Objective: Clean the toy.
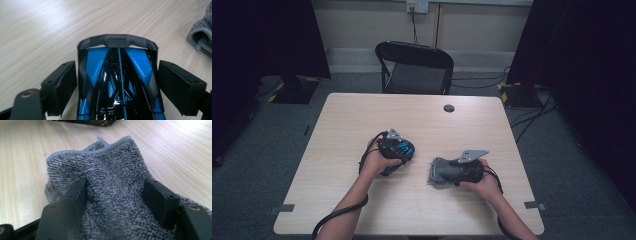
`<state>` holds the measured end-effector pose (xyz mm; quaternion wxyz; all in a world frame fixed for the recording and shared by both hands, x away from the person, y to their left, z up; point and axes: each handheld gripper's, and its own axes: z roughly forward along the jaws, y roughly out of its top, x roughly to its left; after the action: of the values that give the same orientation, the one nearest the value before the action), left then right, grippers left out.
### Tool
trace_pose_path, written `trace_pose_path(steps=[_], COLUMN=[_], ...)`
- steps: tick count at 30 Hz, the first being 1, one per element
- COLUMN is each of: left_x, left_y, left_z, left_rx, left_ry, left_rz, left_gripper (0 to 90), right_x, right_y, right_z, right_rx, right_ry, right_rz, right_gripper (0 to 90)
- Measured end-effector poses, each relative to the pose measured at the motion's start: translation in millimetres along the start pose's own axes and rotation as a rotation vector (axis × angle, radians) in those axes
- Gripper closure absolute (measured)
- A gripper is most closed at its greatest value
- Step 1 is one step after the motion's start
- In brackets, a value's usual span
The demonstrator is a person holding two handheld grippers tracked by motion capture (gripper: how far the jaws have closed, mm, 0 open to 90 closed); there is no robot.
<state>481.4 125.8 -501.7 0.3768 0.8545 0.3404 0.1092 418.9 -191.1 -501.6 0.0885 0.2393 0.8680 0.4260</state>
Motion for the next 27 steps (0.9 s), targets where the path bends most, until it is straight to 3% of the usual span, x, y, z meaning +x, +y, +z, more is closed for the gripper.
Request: trace_pose_path(steps=[2, 6, 8, 14, 27], left_x=[-0.1, -0.1, -0.5, -0.5, -1.8], left_y=[-0.5, 0.0, 0.9, 1.7, 14.4], left_z=[1.4, 1.8, 0.8, 0.2, 2.0], left_rx=[-0.002, -0.013, -0.013, -0.003, 0.094], left_ry=[0.001, 0.012, 0.007, 0.009, 0.007], left_rz=[0.018, -0.006, -0.002, 0.003, 0.008], left_gripper=[15.1, 16.9, 24.3, 24.9, 23.0], right_x=[0.4, 0.6, 1.1, 1.4, 1.4], right_y=[0.0, 0.2, 0.3, 0.3, 0.5], right_z=[0.0, 0.3, 0.5, 0.5, 0.7], right_rx=[0.001, 0.003, 0.003, 0.001, 0.001], right_ry=[-0.003, -0.005, -0.011, -0.021, -0.022], right_rz=[-0.002, -0.001, -0.003, 0.002, 0.007], right_gripper=[36.5, 36.8, 37.7, 38.7, 38.5])
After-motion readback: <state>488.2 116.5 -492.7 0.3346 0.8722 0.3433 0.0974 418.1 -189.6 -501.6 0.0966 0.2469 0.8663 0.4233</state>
